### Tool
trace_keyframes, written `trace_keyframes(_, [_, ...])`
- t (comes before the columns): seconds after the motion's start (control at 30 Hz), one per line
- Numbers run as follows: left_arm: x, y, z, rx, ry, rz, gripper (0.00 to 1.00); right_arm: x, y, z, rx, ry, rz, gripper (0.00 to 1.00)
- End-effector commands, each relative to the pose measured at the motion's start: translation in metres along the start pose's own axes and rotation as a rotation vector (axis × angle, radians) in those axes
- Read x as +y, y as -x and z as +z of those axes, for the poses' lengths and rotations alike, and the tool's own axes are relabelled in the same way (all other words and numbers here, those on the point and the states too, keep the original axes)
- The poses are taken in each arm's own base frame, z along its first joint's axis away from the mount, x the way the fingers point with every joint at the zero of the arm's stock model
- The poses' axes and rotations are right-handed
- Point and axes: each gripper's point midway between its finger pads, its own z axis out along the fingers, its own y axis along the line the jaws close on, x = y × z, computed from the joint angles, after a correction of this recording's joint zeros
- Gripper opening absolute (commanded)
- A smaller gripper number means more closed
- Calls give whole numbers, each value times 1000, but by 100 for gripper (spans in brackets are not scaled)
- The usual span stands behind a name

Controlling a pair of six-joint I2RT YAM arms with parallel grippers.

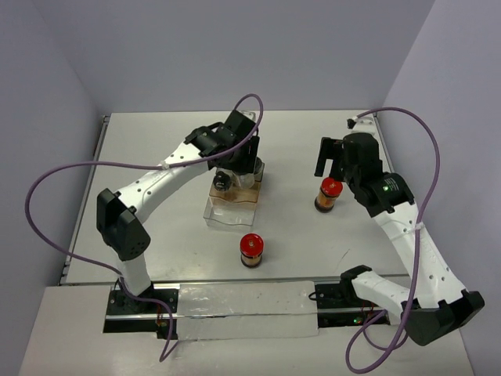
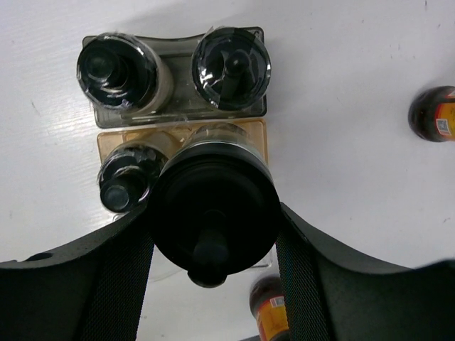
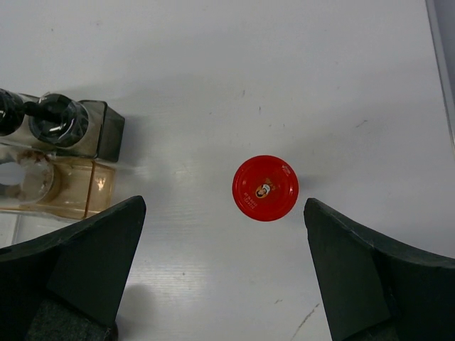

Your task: Organize the condiment bottles

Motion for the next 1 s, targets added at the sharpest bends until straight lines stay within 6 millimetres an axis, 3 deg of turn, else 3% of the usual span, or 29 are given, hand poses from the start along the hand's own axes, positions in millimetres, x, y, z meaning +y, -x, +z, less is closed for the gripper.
trace_keyframes(0.0, [-15, 26, 3, -85, -26, -25, 10, -11, 8, -5, -48, -45, 13, 100])
trace_keyframes(0.23, [-10, 13, 23, -45, 16, -13, 10, -14, 14, -7, -85, -55, 29, 100])
trace_keyframes(0.7, [-15, -18, 42, 27, 27, -20, 10, -10, 6, 1, -61, -40, 23, 100])
trace_keyframes(0.97, [-12, -25, 50, 35, 50, -2, 10, -9, 5, 4, -56, -35, 23, 100])
